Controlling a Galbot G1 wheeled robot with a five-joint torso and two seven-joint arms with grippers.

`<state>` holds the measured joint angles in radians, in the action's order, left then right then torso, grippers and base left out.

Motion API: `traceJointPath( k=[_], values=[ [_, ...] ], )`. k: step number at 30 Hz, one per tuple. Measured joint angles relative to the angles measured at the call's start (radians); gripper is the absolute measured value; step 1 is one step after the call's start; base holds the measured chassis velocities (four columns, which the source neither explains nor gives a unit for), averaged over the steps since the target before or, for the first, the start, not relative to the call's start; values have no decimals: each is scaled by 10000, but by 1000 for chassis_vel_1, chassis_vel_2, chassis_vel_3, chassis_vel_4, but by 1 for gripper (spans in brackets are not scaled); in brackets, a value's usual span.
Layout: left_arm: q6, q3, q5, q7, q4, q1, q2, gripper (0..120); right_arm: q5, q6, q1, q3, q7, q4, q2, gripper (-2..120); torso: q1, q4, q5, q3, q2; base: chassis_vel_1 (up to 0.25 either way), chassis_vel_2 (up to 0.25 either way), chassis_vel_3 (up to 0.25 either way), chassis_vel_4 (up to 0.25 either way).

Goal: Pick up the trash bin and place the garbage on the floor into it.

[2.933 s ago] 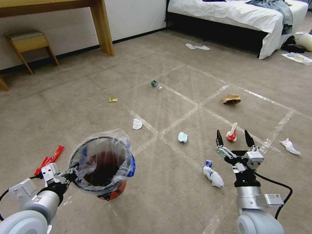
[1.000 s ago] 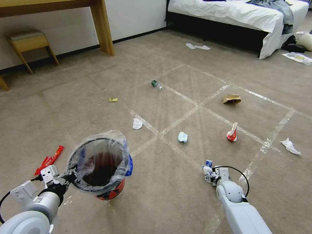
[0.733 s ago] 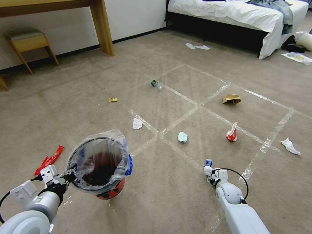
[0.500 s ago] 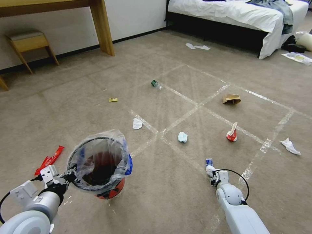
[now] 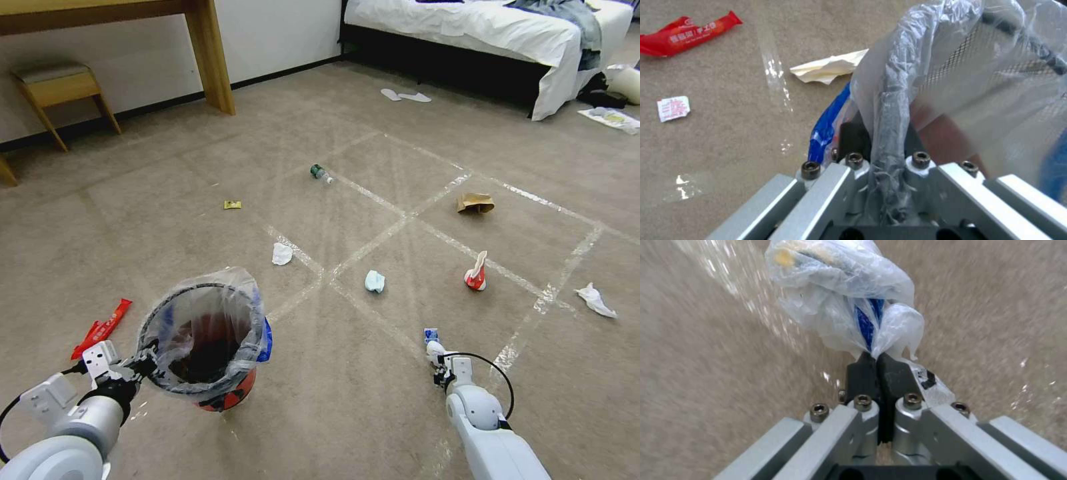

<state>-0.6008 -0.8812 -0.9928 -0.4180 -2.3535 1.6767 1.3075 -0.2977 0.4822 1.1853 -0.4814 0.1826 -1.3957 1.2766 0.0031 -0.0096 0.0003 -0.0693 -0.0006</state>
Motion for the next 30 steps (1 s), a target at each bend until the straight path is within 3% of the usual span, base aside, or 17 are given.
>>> traceJointPath(
  k=[3,9,13,14,18,20,21,24,30],
  values=[
    [0,0,-23,3,-64,26,-33,2,-548,-110,291,-134,-47,-640,-168,0,0,-2,-1,0,-1,0,0,0,0],
    [-10,77,-99,35,-262,31,-150,2,-1963,-1504,862,-268,-493,-3552,-1000,0,-1,0,-2,0,-1,0,0,0,0],
    [-21,99,-135,75,-263,-32,-224,2,-2345,-2120,802,-95,-925,-4275,-1328,0,0,-1,-3,0,0,0,0,0,0],
    [-28,110,-170,115,-239,-104,-298,2,-2808,-2851,610,249,-1436,-4859,-1729,0,-1,-4,-1,0,0,0,0,0,0],
    [-36,139,-206,137,-192,-172,-358,2,-3260,-3389,308,678,-1936,-5407,-2170,0,0,2,-1,0,0,0,0,0,0],
    [-70,195,-241,142,-90,-331,-445,2,-4359,-3802,-464,1774,-2420,-6486,-3028,0,0,1,-2,0,0,0,0,0,0],
    [-70,195,-241,142,-90,-331,-445,2,-4359,-3802,-464,1774,-2420,-6486,-3028,0,0,1,-2,0,0,0,0,0,0],
    [-114,229,-293,126,64,-550,-512,2,-6202,-3568,-2134,3930,-2460,-7793,-4126,0,-1,1,-3,-1,0,0,0,0,0],
    [-136,225,-316,104,144,-665,-530,2,-7175,-2984,-3973,6077,-2016,-8259,-4779,0,-1,-1,-4,-1,0,0,0,0,0]
  ],
)
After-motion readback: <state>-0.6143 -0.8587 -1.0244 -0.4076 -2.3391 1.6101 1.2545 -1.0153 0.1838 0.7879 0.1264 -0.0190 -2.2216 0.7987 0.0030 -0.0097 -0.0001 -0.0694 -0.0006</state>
